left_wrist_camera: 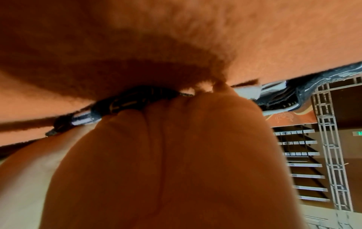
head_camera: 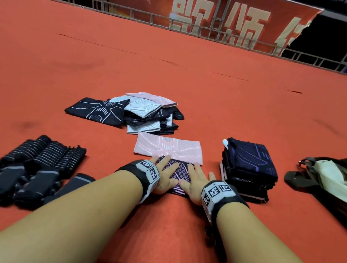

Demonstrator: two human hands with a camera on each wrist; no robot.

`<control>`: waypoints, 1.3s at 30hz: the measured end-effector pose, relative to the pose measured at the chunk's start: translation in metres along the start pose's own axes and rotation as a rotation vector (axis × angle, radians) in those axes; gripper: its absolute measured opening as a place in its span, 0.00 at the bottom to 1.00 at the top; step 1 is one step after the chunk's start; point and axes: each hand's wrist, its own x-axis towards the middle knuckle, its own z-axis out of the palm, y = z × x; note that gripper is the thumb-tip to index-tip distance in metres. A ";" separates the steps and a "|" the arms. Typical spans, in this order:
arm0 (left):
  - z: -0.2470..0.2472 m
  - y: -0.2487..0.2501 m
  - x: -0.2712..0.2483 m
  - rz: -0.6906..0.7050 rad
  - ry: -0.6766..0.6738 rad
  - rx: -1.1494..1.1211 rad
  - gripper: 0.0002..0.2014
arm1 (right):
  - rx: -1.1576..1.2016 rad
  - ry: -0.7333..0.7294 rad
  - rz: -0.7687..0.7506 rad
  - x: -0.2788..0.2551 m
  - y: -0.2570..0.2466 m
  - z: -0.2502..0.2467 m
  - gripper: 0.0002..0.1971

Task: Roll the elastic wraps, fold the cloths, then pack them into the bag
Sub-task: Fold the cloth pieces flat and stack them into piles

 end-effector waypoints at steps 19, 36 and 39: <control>0.002 0.001 0.005 -0.002 0.042 -0.015 0.34 | -0.001 -0.006 0.020 0.004 0.011 0.005 0.45; -0.061 -0.055 -0.002 -0.122 0.243 -0.078 0.25 | -0.121 -0.062 -0.004 0.004 0.006 -0.010 0.46; -0.059 -0.073 0.005 -0.208 0.197 -0.180 0.27 | -0.119 -0.057 -0.008 0.005 0.006 -0.010 0.46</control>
